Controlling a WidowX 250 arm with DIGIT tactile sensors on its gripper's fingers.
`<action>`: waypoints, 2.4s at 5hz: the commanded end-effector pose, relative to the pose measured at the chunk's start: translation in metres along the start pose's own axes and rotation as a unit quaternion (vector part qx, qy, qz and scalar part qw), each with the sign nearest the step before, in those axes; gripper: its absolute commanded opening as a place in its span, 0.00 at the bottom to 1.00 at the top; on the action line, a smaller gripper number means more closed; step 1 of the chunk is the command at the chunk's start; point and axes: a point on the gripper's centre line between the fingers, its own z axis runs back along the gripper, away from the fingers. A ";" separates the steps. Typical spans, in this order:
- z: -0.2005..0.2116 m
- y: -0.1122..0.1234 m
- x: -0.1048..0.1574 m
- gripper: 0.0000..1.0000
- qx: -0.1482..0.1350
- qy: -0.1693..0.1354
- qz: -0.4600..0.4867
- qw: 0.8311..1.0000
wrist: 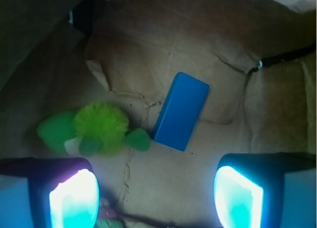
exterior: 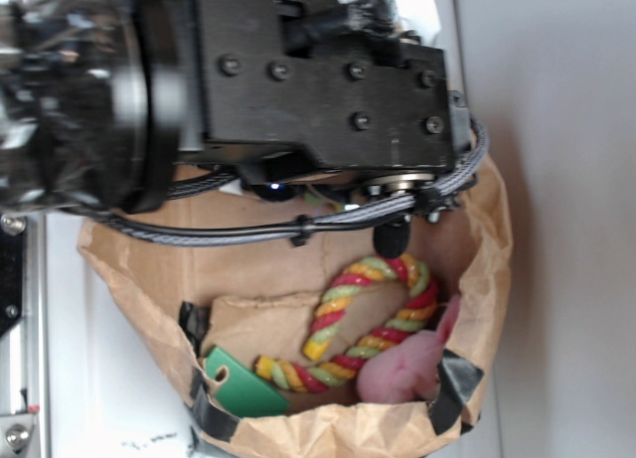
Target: Grab the blue block.
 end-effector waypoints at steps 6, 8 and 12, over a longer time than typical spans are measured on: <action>-0.023 0.030 0.025 1.00 -0.087 0.028 0.124 0.988; -0.040 0.021 0.022 1.00 -0.073 0.018 0.135 0.988; -0.041 0.035 0.031 1.00 -0.079 0.014 0.158 0.984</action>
